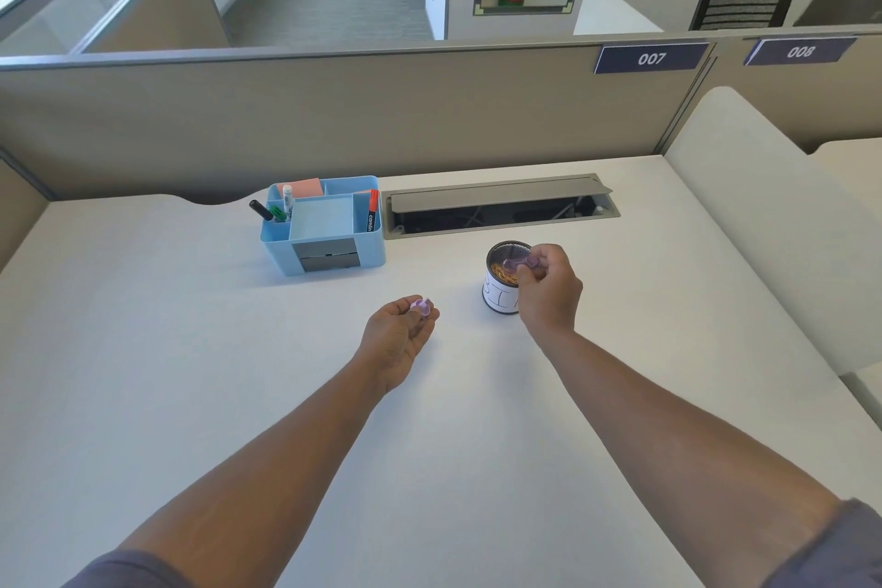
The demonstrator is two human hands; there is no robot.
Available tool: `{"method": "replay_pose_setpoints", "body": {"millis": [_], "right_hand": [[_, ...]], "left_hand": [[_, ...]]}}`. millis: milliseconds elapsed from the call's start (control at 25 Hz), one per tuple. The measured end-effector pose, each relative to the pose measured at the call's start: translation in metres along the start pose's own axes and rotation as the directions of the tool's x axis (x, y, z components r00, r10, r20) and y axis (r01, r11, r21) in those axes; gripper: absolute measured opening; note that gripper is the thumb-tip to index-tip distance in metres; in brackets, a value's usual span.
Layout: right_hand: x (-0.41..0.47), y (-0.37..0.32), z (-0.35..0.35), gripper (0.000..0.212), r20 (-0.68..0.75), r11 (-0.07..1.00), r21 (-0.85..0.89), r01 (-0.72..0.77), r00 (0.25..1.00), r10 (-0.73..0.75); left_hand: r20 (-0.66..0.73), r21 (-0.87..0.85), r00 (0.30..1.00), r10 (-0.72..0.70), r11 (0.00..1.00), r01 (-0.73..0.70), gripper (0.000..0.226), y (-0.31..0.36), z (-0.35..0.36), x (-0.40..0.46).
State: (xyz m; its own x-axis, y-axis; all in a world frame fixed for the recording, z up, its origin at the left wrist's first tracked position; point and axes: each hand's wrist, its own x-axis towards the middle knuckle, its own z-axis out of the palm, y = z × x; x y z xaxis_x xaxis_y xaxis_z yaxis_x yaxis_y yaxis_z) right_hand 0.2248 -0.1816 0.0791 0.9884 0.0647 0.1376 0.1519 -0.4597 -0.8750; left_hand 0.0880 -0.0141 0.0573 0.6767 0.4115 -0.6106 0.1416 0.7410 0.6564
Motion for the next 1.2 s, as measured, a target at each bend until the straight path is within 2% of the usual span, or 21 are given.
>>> {"method": "replay_pose_setpoints", "body": {"millis": [280, 360, 560, 720, 800, 920, 1080, 1200], "right_hand": [[0.003, -0.002, -0.001, 0.022, 0.071, 0.991, -0.045, 0.129, 0.989, -0.126], [0.001, -0.002, -0.001, 0.020, 0.047, 0.988, -0.046, 0.145, 0.989, -0.143], [-0.004, -0.008, -0.001, 0.034, -0.020, 0.998, 0.060, 0.022, 1.000, -0.020], [-0.016, -0.016, 0.002, 0.026, -0.032, 0.967, 0.240, -0.090, 0.994, 0.100], [-0.023, -0.017, 0.007, 0.021, 0.052, 0.910, 0.368, -0.192, 0.981, 0.186], [-0.035, -0.015, 0.016, 0.020, 0.260, 0.780, 0.522, -0.346, 0.935, 0.240], [-0.052, -0.014, 0.027, 0.020, 0.473, 0.656, 0.579, -0.484, 0.855, 0.213], [-0.059, -0.014, 0.034, 0.018, 0.558, 0.621, 0.575, -0.532, 0.811, 0.178]], "left_hand": [[0.000, 0.009, 1.000, 0.005, 1.000, -0.005, 0.027, 0.005, -0.001, -0.004], [0.002, 0.002, 1.000, 0.014, 1.000, -0.014, 0.027, 0.007, -0.001, -0.006], [0.006, -0.003, 1.000, 0.027, 1.000, -0.027, 0.020, 0.013, 0.001, -0.012], [-0.005, 0.018, 0.998, 0.058, 0.998, -0.058, 0.025, 0.016, 0.003, -0.018], [0.005, 0.016, 0.996, 0.088, 0.996, -0.088, 0.027, 0.017, 0.003, -0.022], [0.021, 0.028, 0.992, 0.124, 0.992, -0.125, 0.025, 0.019, 0.000, -0.027], [0.015, 0.075, 0.990, 0.137, 0.988, -0.138, 0.027, 0.023, -0.008, -0.030], [0.009, 0.087, 0.989, 0.147, 0.985, -0.147, 0.026, 0.024, -0.015, -0.032]]}}
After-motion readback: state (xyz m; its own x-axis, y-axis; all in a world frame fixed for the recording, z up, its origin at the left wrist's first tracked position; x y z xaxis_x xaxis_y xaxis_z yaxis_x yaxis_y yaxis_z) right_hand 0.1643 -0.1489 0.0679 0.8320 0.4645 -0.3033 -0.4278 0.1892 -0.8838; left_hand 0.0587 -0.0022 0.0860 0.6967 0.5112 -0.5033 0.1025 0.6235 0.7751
